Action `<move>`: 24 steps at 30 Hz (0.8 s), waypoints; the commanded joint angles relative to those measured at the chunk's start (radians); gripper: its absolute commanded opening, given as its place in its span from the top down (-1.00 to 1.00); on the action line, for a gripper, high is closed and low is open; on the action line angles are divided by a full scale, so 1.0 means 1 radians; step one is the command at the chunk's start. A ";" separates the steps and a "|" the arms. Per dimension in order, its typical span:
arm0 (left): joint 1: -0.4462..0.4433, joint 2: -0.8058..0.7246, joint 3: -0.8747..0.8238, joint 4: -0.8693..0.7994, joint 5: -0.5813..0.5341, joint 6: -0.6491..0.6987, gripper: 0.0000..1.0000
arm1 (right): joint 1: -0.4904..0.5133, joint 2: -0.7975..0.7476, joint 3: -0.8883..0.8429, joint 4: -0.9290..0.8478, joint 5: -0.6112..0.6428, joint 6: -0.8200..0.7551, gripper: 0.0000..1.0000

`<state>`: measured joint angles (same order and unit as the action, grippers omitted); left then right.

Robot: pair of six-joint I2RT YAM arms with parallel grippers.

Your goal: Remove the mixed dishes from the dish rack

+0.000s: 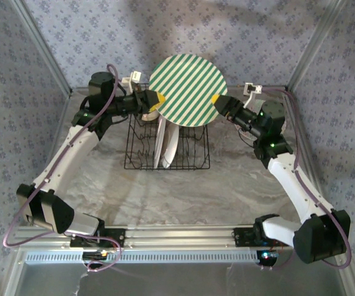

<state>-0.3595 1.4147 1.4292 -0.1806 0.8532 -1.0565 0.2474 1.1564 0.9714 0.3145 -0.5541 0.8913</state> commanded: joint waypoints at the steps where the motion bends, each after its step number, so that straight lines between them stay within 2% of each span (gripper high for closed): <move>1: 0.007 -0.028 0.003 0.059 0.015 0.023 1.00 | 0.014 0.008 0.029 0.034 -0.004 0.000 -0.06; 9: 0.008 -0.029 -0.003 0.049 0.011 0.029 1.00 | 0.021 0.017 0.038 0.031 -0.004 -0.003 0.34; 19: 0.008 -0.016 -0.004 0.044 0.009 0.036 0.99 | 0.020 0.006 0.038 -0.005 0.008 -0.011 1.00; 22: 0.008 -0.015 -0.004 0.039 0.007 0.043 0.72 | 0.019 0.006 0.040 -0.023 0.015 -0.016 1.00; 23: 0.008 -0.017 -0.003 0.034 0.005 0.048 0.52 | 0.018 0.006 0.041 -0.027 0.017 -0.017 1.00; 24: 0.008 -0.020 -0.004 0.028 0.002 0.057 0.15 | 0.017 0.005 0.041 -0.033 0.020 -0.018 1.00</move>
<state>-0.3447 1.4151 1.4151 -0.1799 0.8417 -1.0149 0.2577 1.1755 0.9859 0.3138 -0.5438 0.9607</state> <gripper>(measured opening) 0.298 0.150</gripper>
